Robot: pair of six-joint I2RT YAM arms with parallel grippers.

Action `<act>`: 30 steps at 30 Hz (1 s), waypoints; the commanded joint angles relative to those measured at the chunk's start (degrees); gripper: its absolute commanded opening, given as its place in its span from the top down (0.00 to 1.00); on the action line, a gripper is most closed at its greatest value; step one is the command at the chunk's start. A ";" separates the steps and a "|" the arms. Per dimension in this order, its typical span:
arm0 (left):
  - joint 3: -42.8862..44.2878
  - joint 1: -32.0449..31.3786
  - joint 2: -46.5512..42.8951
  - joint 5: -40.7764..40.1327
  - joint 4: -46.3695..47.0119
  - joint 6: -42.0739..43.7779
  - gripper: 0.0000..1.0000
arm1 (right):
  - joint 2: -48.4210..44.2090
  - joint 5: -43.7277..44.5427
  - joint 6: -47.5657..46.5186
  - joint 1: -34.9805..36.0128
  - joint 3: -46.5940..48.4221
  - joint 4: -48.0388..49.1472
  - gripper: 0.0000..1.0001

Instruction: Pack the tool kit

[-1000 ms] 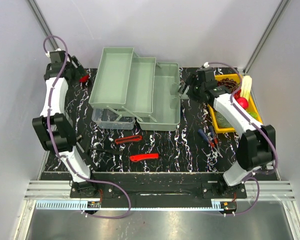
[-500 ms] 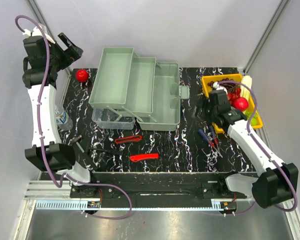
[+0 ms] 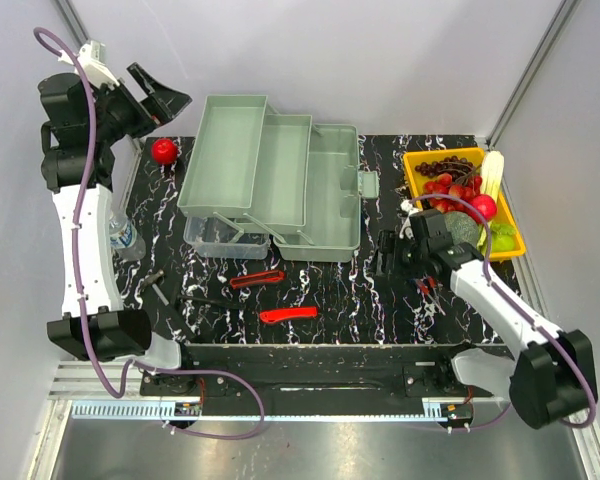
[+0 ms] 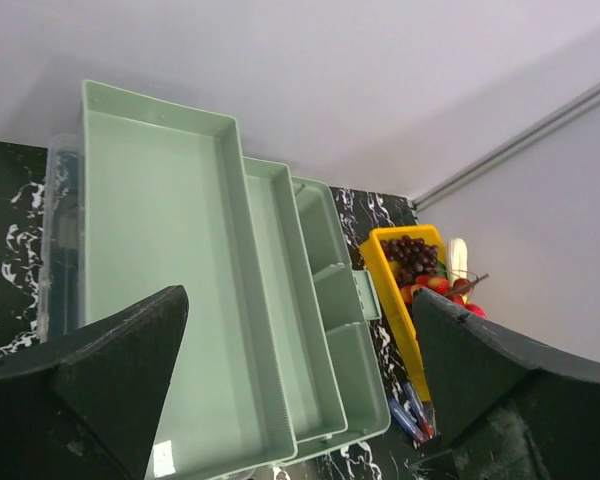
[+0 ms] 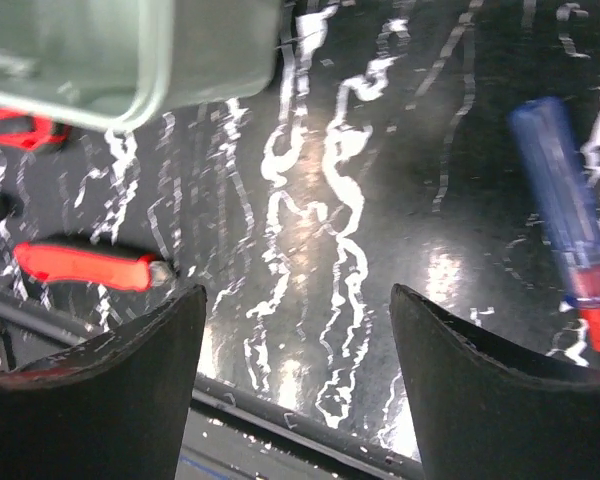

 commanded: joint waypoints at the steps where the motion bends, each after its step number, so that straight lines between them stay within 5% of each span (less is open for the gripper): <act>1: -0.91 -0.61 -3.01 4.05 3.20 -0.85 0.01 | -6.39 -4.23 -1.84 4.56 -0.59 6.77 0.20; 9: -2.93 -1.05 -5.47 2.48 1.10 0.20 0.01 | -4.39 -5.09 -7.45 18.80 5.55 11.17 0.14; 22: -6.19 -1.14 -8.55 -1.92 -1.28 2.58 0.01 | 25.14 -7.22 -24.16 40.24 23.93 8.44 0.13; 30: -6.89 -1.05 -8.29 -1.92 -1.37 2.84 0.01 | 35.16 3.39 -27.33 45.35 24.46 10.19 0.18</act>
